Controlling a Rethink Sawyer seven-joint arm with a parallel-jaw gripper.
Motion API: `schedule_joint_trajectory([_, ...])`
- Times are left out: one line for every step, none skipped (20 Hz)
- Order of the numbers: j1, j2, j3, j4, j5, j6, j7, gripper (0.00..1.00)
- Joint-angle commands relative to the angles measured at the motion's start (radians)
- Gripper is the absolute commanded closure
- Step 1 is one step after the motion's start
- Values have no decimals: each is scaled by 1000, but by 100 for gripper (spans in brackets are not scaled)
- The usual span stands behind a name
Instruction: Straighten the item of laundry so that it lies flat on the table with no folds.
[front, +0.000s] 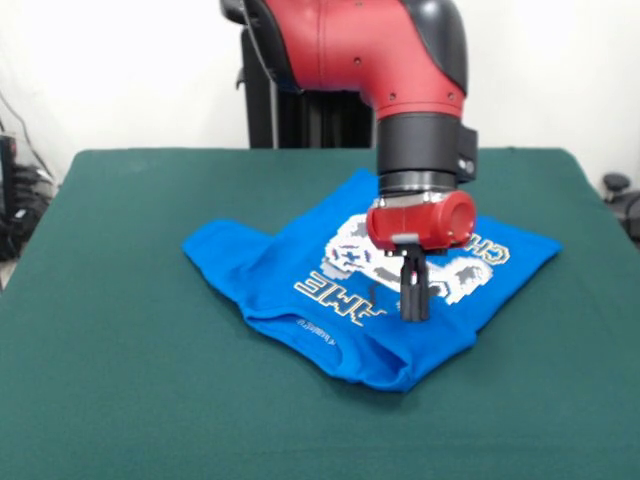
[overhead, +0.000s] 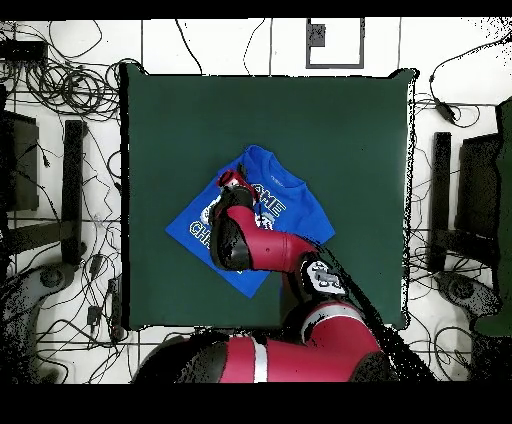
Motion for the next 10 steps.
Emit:
schedule_joint_trajectory([-4, 59, 39, 20, -32, -20, 121, 100])
schedule_joint_trajectory([-7, 60, 43, 22, -31, -24, 128, 100])
schedule_joint_trajectory([-11, 62, 48, 23, -30, -28, 134, 0])
schedule_joint_trajectory([-10, 62, 49, 23, -31, -28, 134, 0])
schedule_joint_trajectory([1, 59, 39, 22, -23, -25, 127, 0])
schedule_joint_trajectory([12, 57, 30, 24, -18, -29, 122, 0])
schedule_joint_trajectory([10, 57, 34, 24, -19, -28, 124, 0])
schedule_joint_trajectory([6, 58, 39, 25, -23, -28, 127, 0])
schedule_joint_trajectory([4, 56, 42, 25, -23, -24, 128, 0])
schedule_joint_trajectory([-5, 48, 47, 27, -31, -14, 128, 0])
